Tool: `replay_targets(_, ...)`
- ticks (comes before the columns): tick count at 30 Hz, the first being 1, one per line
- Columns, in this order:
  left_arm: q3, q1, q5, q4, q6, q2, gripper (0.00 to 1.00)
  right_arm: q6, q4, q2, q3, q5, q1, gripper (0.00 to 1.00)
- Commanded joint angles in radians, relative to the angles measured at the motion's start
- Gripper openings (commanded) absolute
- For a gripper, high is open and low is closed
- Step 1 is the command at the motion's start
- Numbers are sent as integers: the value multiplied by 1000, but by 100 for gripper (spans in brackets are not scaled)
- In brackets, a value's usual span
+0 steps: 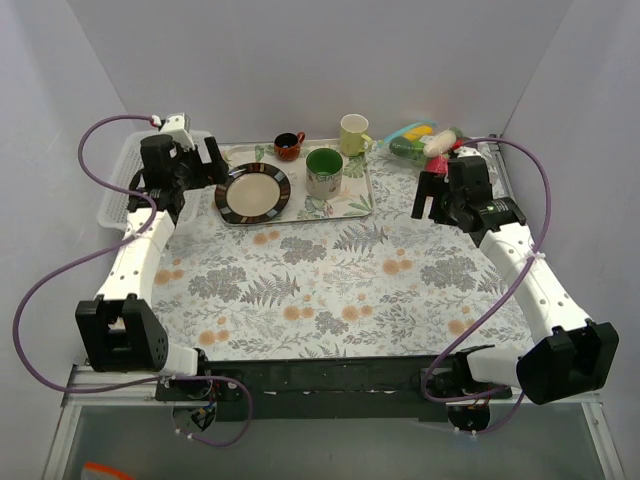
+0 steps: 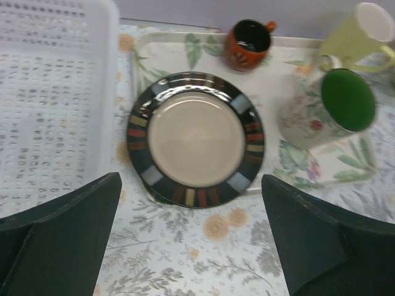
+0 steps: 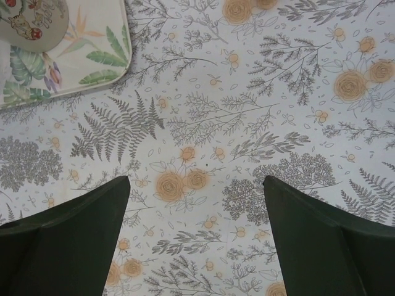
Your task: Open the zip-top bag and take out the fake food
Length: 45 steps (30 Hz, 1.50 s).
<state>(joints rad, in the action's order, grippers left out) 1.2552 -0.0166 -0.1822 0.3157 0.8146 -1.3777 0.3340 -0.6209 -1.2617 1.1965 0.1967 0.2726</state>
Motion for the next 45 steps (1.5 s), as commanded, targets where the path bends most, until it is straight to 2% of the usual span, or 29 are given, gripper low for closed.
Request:
replay_targets(1, 76, -3, 251, -102, -52, -115, 98, -1, 98, 56, -12, 108, 7, 98)
replay_targets(6, 184, -3, 358, -67, -46, -323, 98, 59, 121, -19, 15, 266, -39, 98)
replay_targets(11, 119, -5, 382, -133, -37, -333, 98, 115, 125, -197, 66, 181, -111, 98)
replay_targets(13, 73, -8, 371, -185, -38, -310, 81, 114, 153, -253, 90, 170, -116, 98)
replay_targets(15, 12, -14, 363, -222, -45, -299, 57, 103, 196, -294, 126, 152, -116, 97)
replay_targets(16, -3, -14, 366, -246, -46, -297, 41, 91, 204, -329, 147, 142, -115, 97)
replay_targets(18, -31, -17, 375, -259, -54, -308, 34, 68, 257, -361, 204, 78, -105, 96)
replay_targets(22, -72, -20, 382, -294, -61, -333, 35, -50, 315, -476, 323, 107, -30, 97)
replay_targets(25, -94, -20, 404, -311, -71, -357, 39, -217, 345, -579, 422, 225, 60, 98)
replay_targets(26, -85, -20, 418, -340, -74, -366, 43, -284, 343, -608, 446, 280, 80, 98)
replay_targets(27, -54, -22, 427, -339, -80, -383, 48, -303, 339, -632, 487, 296, 103, 98)
replay_targets(29, -10, -29, 411, -322, -95, -392, 79, -297, 343, -671, 500, 285, 106, 98)
replay_targets(30, 10, -29, 403, -294, -97, -396, 89, -287, 346, -679, 500, 280, 103, 98)
replay_targets(32, 38, -32, 380, -290, -109, -388, 93, -288, 368, -696, 492, 268, 103, 98)
replay_targets(35, 18, -32, 374, -354, -137, -391, 93, -302, 386, -723, 502, 271, 103, 98)
replay_targets(39, 26, -37, 406, -356, -169, -454, 88, -331, 382, -783, 561, 308, 103, 98)
replay_targets(42, -16, -43, 405, -378, -192, -469, 81, -375, 397, -811, 568, 342, 102, 98)
replay_targets(45, -46, -51, 411, -415, -199, -478, 66, -395, 411, -840, 569, 389, 100, 98)
